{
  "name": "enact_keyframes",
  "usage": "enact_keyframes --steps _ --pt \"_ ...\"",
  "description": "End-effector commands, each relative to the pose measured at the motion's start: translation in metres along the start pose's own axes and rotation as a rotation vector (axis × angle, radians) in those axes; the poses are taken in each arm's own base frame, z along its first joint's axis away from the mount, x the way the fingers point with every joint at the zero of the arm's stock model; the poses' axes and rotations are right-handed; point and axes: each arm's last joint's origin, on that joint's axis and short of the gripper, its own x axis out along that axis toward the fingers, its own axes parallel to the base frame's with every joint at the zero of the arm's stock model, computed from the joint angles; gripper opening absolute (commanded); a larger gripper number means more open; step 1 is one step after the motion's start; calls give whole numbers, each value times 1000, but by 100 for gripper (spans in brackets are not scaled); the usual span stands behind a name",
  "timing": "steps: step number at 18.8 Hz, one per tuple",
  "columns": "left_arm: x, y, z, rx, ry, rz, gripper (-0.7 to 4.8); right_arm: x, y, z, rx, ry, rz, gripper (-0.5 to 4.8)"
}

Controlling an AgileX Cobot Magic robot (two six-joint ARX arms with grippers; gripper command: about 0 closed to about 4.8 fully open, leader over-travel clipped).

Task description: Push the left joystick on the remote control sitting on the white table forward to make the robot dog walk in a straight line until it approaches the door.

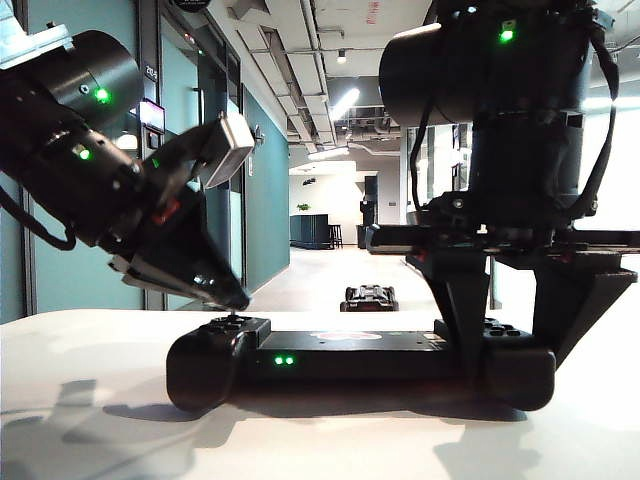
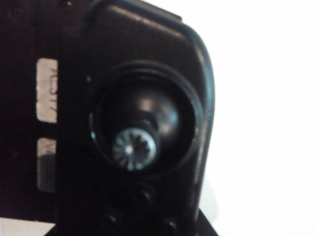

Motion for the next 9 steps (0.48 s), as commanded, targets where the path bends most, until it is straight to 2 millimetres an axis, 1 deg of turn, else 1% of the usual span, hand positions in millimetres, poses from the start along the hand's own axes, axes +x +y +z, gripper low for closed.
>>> enact_keyframes --steps 1,7,9 --pt "-1 -3 -7 46 56 -43 -5 -2 0 0 -9 -3 -4 238" --pt "-1 0 -3 74 24 -3 -6 -2 0 -1 -9 1 -6 238" --pt "3 4 -5 70 27 -4 -6 -2 0 -1 -9 4 -4 238"
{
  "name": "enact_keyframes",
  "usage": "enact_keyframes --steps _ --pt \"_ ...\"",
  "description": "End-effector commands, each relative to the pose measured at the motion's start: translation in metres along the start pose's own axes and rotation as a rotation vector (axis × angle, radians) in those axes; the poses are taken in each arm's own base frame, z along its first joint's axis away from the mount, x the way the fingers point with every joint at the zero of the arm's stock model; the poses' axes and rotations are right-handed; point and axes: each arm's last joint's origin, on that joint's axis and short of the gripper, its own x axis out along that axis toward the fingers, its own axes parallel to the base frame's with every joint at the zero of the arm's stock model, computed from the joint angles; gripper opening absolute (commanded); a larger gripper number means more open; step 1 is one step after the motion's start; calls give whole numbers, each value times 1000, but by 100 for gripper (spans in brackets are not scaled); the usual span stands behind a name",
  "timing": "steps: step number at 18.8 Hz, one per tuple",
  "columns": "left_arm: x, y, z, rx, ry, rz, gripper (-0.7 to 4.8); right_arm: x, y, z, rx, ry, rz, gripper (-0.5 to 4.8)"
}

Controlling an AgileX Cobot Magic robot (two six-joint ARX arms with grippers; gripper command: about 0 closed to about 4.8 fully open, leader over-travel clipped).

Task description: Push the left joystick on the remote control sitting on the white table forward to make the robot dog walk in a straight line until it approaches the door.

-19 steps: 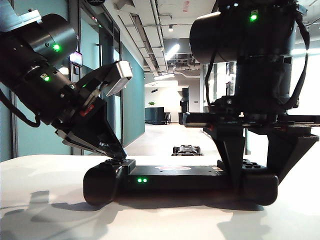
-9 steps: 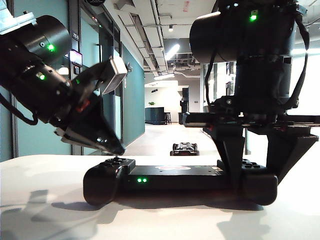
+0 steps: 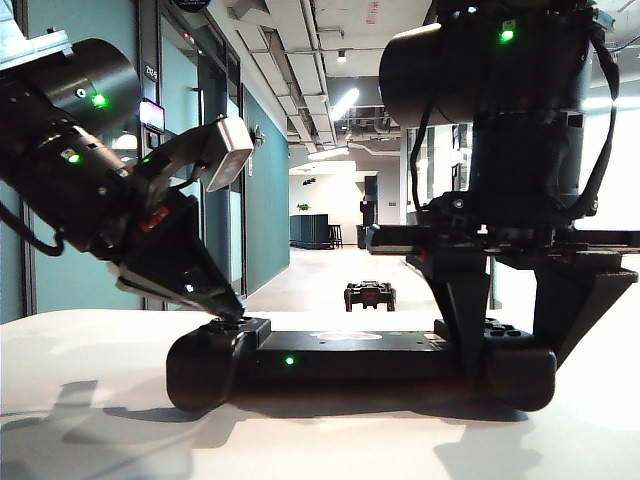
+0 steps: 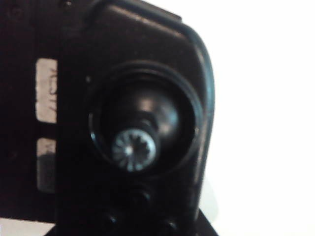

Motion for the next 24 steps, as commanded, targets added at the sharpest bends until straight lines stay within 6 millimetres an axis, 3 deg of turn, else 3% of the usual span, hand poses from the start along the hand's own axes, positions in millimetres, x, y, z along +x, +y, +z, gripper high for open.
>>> enact_keyframes --steps 1,13,24 --pt "6 5 -2 4 -1 -2 -6 -2 0 -1 -9 5 -4 238" --pt "11 8 -2 1 -28 -32 -6 -2 1 0 -9 -9 4 238" --pt "0 0 0 19 1 -25 -6 -2 0 1 -33 -11 0 238"
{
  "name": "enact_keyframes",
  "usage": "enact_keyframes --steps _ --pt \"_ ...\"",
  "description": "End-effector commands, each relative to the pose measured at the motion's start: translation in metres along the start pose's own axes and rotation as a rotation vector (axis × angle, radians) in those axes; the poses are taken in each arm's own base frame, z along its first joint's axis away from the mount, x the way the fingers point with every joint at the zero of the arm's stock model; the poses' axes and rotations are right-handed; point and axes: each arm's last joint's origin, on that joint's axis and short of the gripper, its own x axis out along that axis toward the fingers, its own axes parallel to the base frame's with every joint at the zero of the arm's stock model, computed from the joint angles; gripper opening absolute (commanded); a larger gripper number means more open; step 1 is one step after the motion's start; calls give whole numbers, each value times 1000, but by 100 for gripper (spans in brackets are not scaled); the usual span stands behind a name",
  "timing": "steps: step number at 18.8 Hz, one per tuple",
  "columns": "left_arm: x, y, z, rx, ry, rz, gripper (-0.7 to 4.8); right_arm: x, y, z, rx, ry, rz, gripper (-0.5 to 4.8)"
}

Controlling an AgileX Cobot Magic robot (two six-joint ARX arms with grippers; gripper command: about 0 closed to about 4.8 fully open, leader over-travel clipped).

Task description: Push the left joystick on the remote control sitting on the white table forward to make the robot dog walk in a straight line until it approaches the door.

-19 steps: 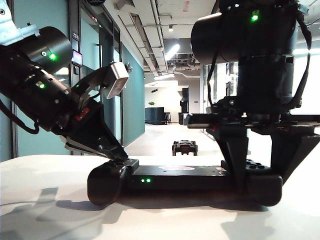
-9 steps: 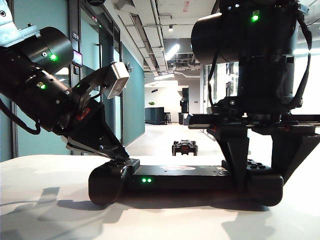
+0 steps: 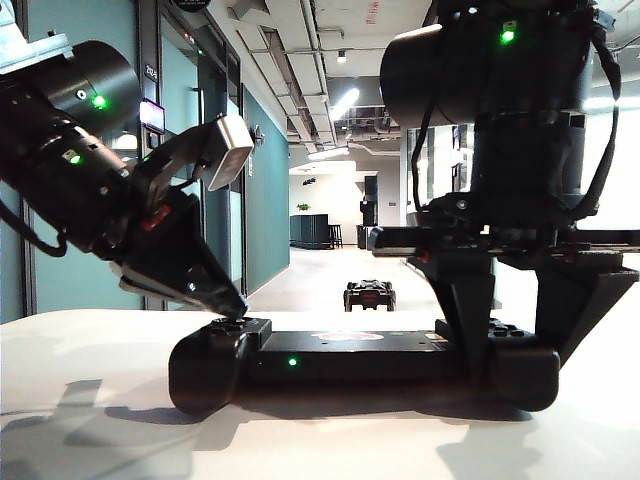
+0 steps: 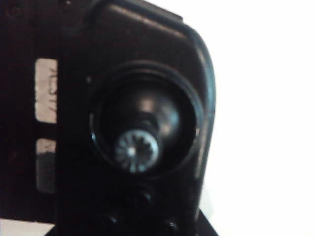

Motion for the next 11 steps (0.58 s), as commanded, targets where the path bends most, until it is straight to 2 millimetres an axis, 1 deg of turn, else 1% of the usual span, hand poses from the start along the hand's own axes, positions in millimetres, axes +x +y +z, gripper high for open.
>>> enact_keyframes --steps 1,11 --pt "0 0 0 16 12 9 -6 -2 1 1 -11 -11 5 238" --pt "0 1 5 54 -25 27 -6 -2 1 0 -11 -7 4 238"
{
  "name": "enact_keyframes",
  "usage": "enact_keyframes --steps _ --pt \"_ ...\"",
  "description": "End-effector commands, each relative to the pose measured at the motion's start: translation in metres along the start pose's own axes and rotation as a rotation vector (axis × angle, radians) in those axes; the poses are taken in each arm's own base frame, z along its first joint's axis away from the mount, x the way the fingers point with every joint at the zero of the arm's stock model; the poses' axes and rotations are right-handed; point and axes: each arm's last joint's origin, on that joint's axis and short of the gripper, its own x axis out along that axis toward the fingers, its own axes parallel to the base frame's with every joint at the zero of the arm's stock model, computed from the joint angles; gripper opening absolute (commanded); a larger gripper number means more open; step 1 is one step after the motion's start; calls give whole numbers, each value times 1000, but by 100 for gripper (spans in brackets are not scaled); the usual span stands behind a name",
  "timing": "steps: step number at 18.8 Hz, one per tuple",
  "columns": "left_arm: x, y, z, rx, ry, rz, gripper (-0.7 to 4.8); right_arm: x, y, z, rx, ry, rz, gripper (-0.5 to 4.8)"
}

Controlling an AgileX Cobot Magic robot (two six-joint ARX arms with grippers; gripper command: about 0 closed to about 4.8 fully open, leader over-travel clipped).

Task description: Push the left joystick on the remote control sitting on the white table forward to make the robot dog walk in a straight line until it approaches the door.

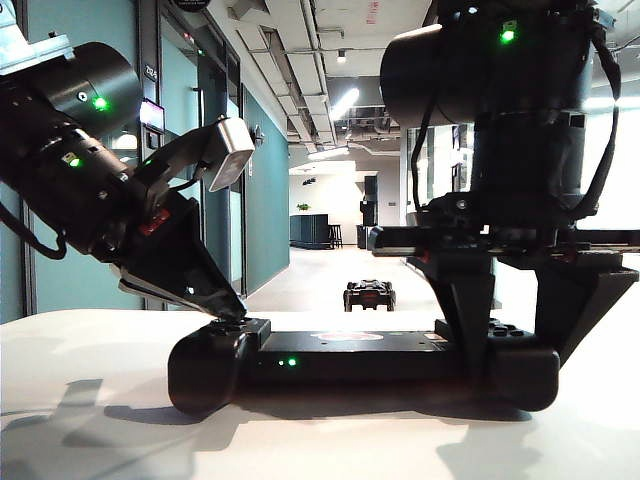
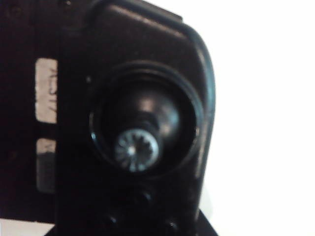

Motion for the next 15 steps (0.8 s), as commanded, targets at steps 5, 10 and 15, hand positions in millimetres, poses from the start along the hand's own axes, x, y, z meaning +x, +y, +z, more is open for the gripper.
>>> enact_keyframes --steps 5,10,15 --pt "0 2 6 39 -31 39 -6 -2 1 0 -10 -3 6 238" --pt "2 5 7 35 -48 49 -5 -2 1 0 -11 -2 6 238" --pt "2 5 7 35 -44 65 -6 -2 1 0 -11 -1 8 238"
